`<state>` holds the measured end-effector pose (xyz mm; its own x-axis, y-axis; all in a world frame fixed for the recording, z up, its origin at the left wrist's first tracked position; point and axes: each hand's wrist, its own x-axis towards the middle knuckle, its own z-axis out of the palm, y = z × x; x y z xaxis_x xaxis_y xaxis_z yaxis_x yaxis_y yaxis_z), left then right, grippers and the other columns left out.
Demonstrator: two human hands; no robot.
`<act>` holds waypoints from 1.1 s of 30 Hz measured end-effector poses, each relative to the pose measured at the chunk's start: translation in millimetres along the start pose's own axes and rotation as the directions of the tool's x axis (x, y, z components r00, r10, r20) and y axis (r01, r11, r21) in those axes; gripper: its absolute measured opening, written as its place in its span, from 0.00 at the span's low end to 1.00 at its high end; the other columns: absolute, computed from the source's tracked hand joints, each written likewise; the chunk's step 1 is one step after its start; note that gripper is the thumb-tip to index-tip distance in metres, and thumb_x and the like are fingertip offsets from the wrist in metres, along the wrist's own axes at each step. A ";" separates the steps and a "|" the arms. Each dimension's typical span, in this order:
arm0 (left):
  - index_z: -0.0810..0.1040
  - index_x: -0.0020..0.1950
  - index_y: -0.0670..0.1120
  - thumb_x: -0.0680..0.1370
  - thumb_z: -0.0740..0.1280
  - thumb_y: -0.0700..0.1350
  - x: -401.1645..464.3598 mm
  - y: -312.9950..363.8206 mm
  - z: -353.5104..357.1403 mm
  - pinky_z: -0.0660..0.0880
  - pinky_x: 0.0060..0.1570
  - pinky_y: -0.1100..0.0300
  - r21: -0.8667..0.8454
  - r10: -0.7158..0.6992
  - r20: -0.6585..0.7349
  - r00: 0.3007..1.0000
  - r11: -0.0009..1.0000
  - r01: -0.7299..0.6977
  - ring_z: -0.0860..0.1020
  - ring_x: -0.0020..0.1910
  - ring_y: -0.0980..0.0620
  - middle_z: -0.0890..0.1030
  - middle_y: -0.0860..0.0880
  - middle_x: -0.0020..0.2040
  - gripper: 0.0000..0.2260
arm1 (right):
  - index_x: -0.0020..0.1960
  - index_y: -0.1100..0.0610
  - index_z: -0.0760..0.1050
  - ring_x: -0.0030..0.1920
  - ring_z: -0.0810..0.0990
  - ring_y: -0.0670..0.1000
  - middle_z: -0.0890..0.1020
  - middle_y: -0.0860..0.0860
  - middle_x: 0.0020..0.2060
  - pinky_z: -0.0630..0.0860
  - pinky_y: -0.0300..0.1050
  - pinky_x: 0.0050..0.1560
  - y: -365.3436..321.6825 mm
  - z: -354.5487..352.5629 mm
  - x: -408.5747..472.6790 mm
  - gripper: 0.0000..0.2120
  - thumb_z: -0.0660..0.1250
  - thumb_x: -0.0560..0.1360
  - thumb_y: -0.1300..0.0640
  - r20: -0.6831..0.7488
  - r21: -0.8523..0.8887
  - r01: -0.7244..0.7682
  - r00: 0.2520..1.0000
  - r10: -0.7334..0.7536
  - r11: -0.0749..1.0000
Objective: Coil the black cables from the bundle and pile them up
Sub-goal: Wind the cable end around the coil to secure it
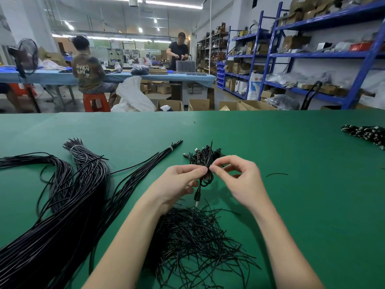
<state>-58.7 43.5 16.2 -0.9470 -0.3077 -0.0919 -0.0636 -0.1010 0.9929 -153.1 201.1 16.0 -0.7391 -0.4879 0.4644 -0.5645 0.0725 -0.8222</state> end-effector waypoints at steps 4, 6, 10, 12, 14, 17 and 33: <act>0.83 0.51 0.44 0.71 0.77 0.40 1.0 -2.1 4.9 0.70 0.31 0.68 -0.105 0.031 -0.081 0.996 0.994 -0.039 0.72 0.32 0.56 0.81 0.48 0.44 0.11 | 0.40 0.40 0.84 0.31 0.75 0.41 0.83 0.38 0.34 0.72 0.38 0.35 0.1 1.7 0.5 0.06 0.77 0.73 0.50 -0.026 -0.073 -0.069 0.997 0.068 0.995; 0.83 0.47 0.46 0.71 0.78 0.39 -0.1 -5.2 6.4 0.71 0.32 0.66 0.037 0.187 -0.152 0.971 0.982 -0.183 0.73 0.32 0.54 0.82 0.51 0.40 0.07 | 0.40 0.46 0.86 0.30 0.73 0.43 0.81 0.43 0.30 0.70 0.39 0.36 -0.4 2.2 1.8 0.04 0.77 0.73 0.52 -0.001 0.027 -0.197 0.980 0.197 0.980; 0.87 0.49 0.46 0.73 0.76 0.37 -0.7 -3.0 3.3 0.79 0.45 0.62 0.551 0.712 0.032 0.702 0.573 -0.607 0.82 0.42 0.56 0.85 0.54 0.45 0.07 | 0.44 0.57 0.84 0.29 0.69 0.42 0.78 0.46 0.31 0.60 0.33 0.27 -0.9 -2.6 2.5 0.06 0.69 0.77 0.63 0.349 0.436 -0.604 0.797 0.493 0.667; 0.87 0.51 0.45 0.74 0.76 0.36 0.1 -1.8 -0.3 0.78 0.51 0.65 0.645 0.814 0.146 0.562 0.352 -0.678 0.83 0.47 0.58 0.86 0.53 0.47 0.08 | 0.45 0.59 0.82 0.29 0.68 0.42 0.77 0.48 0.33 0.57 0.32 0.24 0.6 -0.4 1.9 0.07 0.66 0.77 0.65 0.450 0.550 -0.677 0.733 0.510 0.489; 0.86 0.52 0.46 0.75 0.74 0.35 1.0 -2.8 -0.3 0.78 0.50 0.67 0.607 0.776 0.044 0.629 0.480 -0.634 0.83 0.48 0.56 0.85 0.52 0.51 0.09 | 0.45 0.56 0.83 0.30 0.69 0.43 0.79 0.46 0.34 0.60 0.31 0.24 0.5 4.1 3.2 0.05 0.68 0.78 0.62 0.350 0.517 -0.585 0.811 0.469 0.625; 0.81 0.50 0.44 0.79 0.70 0.45 -0.6 2.4 -0.2 0.80 0.40 0.62 0.178 0.282 -0.231 0.931 0.953 -0.244 0.83 0.40 0.52 0.82 0.45 0.52 0.05 | 0.44 0.54 0.83 0.29 0.68 0.44 0.80 0.41 0.31 0.66 0.31 0.29 -1.4 8.4 3.6 0.03 0.74 0.77 0.59 0.076 0.243 -0.225 0.974 0.213 0.944; 0.88 0.48 0.44 0.66 0.78 0.54 1.1 -7.6 -5.4 0.71 0.33 0.67 0.028 0.116 -0.059 0.991 0.993 -0.115 0.70 0.30 0.56 0.77 0.51 0.32 0.16 | 0.50 0.54 0.84 0.30 0.72 0.41 0.86 0.45 0.39 0.63 0.31 0.24 0.9 -1.9 1.8 0.05 0.74 0.75 0.54 0.376 0.258 -0.609 0.779 0.502 0.750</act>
<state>-57.6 38.9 8.1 -0.9279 -0.3722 0.0200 0.0370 -0.0384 0.9986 -155.7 202.0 16.7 -0.7207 -0.6707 -0.1752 0.1211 0.1271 -0.9845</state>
